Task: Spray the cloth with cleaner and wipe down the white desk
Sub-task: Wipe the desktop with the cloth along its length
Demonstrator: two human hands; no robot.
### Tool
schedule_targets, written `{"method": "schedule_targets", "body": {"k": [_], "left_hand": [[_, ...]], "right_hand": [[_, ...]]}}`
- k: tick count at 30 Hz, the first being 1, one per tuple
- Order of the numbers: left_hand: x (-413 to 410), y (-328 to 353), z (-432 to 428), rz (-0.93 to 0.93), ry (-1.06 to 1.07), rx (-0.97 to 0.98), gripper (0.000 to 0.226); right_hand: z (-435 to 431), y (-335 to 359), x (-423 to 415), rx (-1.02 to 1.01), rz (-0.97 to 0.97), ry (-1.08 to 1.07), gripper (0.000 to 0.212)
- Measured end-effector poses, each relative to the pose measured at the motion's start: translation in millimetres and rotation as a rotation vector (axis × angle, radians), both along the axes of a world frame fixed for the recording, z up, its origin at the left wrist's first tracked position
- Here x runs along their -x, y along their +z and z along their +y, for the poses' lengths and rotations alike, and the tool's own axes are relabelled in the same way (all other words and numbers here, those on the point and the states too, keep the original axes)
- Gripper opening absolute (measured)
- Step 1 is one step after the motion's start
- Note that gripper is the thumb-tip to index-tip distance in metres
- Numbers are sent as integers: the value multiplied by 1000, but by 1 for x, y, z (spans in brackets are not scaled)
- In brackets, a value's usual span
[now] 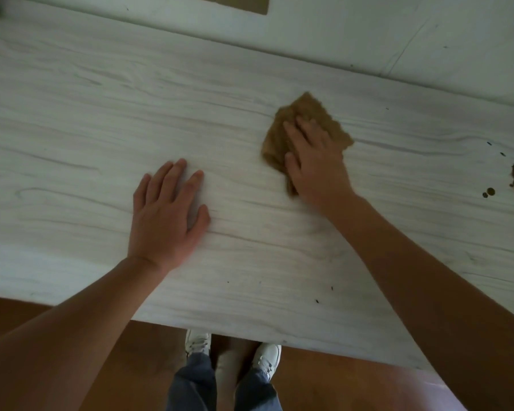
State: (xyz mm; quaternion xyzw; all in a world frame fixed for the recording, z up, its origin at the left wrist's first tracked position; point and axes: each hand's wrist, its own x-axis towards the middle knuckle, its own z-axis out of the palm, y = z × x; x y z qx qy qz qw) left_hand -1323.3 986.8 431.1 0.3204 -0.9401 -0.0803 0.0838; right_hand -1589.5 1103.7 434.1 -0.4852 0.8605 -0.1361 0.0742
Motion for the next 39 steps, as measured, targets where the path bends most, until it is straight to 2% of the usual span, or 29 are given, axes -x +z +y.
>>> {"method": "schedule_targets", "body": {"k": [2,5,11,17,19,23,25,32,35,39], "left_hand": [[0,1,0,-7,2,-8,62],[0,1,0,-5,-4,-6,62],[0,3,2,-26,3,-18,64],[-2,5,3,-14,-9,-74,64],[-3,6,2,11,-7,-103,60],[-20,14,-1,191,-43,-221,44],[-41,21,-6,188,-104,-189,41],[-144,12,-20,78,-77,-82,49],[-152,2,-21,83,-82,-51,50],[-153,1,-23,73,-102,-13,52]], "right_hand": [[-19,0,15,-3,-25,-154,54],[-29,-1,-2,-9,-24,-247,57],[36,2,-114,51,-67,-10,59],[119,12,-243,-59,-138,63,58],[127,12,-258,-58,-159,28,57],[132,18,-256,-76,-178,-2,55],[133,19,-245,-86,-172,-82,56],[73,21,-246,-127,-149,-404,62],[34,18,-271,-122,-126,-355,63],[3,12,-320,-80,-70,-162,61]]}}
